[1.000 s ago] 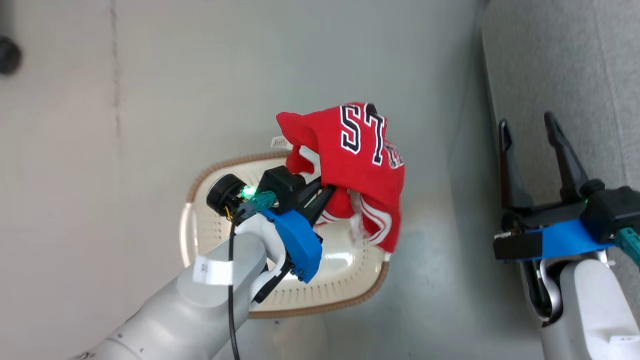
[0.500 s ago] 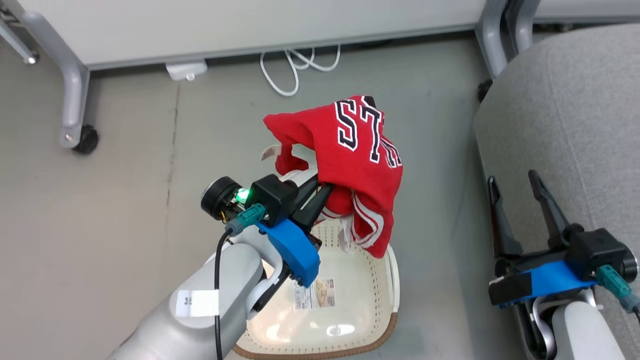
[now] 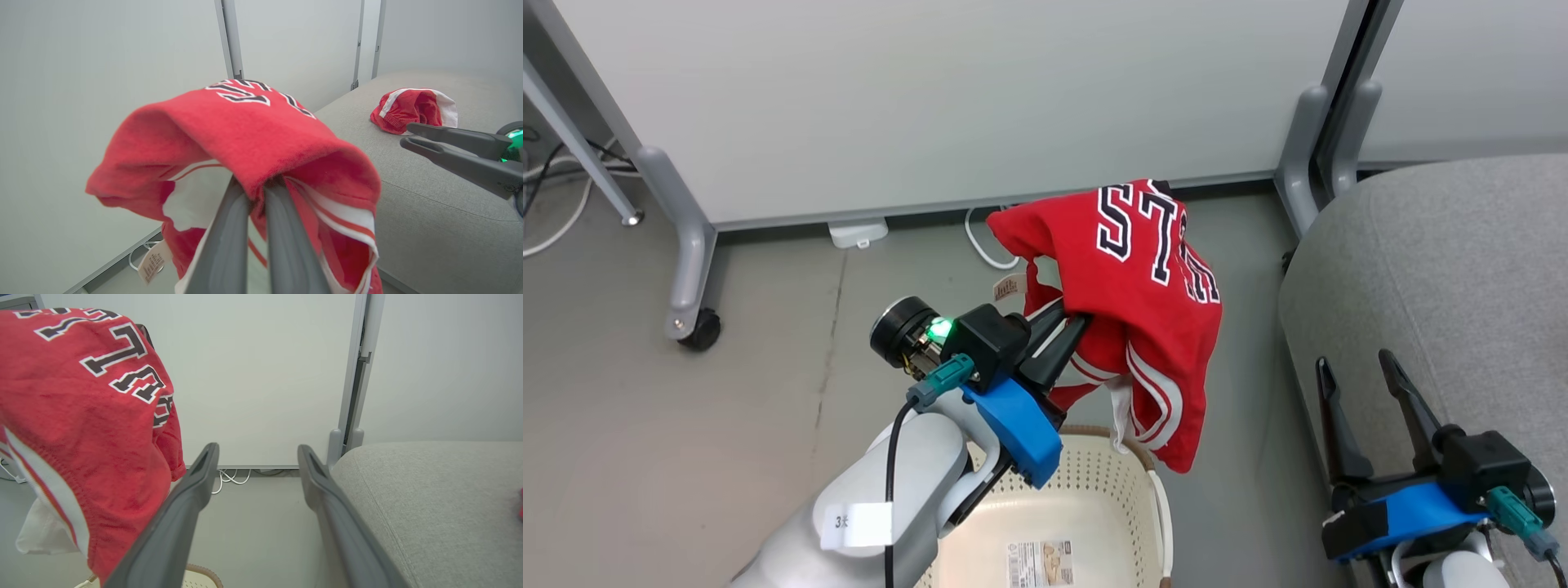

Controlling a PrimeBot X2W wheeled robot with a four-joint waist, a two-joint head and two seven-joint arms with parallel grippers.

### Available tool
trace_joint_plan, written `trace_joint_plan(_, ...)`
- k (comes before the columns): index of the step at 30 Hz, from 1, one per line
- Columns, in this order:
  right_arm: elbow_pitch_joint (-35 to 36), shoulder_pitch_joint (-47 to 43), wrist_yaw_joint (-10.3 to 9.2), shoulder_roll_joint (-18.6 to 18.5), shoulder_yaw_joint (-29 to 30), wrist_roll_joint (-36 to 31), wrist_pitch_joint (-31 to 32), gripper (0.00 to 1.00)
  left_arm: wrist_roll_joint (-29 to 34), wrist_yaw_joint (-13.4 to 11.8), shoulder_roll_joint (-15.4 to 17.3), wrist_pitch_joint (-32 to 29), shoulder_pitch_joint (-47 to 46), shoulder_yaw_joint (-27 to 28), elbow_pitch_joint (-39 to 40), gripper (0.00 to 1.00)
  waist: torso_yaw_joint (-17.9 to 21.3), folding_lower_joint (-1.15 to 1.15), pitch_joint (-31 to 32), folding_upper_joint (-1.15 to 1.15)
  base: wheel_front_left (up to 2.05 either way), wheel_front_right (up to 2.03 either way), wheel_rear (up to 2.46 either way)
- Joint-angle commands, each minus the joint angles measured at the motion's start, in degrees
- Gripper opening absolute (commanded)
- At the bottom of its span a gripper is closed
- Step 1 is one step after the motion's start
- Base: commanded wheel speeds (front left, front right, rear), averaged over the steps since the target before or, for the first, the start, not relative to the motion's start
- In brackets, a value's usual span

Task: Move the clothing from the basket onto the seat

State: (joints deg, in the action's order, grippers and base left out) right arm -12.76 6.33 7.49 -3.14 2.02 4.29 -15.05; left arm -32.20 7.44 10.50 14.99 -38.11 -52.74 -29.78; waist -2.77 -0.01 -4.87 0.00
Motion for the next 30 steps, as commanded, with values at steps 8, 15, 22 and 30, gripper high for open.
trace_joint_plan(8, -0.45, -3.42, 0.01, 0.2, 0.35, 0.43, -0.19, 1.0, -0.47, 0.05, 0.37, 0.06, 0.37, -0.88, 0.91, 0.0, 0.07, 0.01, 4.1, 0.0, 0.0, 0.0, 0.0)
trace_joint_plan(15, 0.29, -3.97, 0.01, 0.26, -0.12, 0.4, -0.19, 1.0, -0.63, -0.5, 1.2, -0.54, 0.79, -1.07, 2.3, 0.0, 0.17, 0.01, 4.81, 0.0, 0.0, 0.0, 0.0)
trace_joint_plan(22, 1.94, -2.99, 0.01, 0.28, -3.71, 0.07, -0.19, 1.0, -0.86, -1.14, 1.76, -1.08, 0.95, -1.32, 3.52, 0.0, 0.3, 0.01, 4.76, 0.0, 0.0, 0.0, 0.0)
trace_joint_plan(30, 4.61, -0.83, 0.01, -0.31, -11.51, 0.63, -0.19, 1.0, -1.0, -1.58, 2.21, -1.57, 0.86, -1.57, 3.85, 0.0, 0.32, 0.01, 4.4, 0.0, 0.0, 0.0, 0.0)
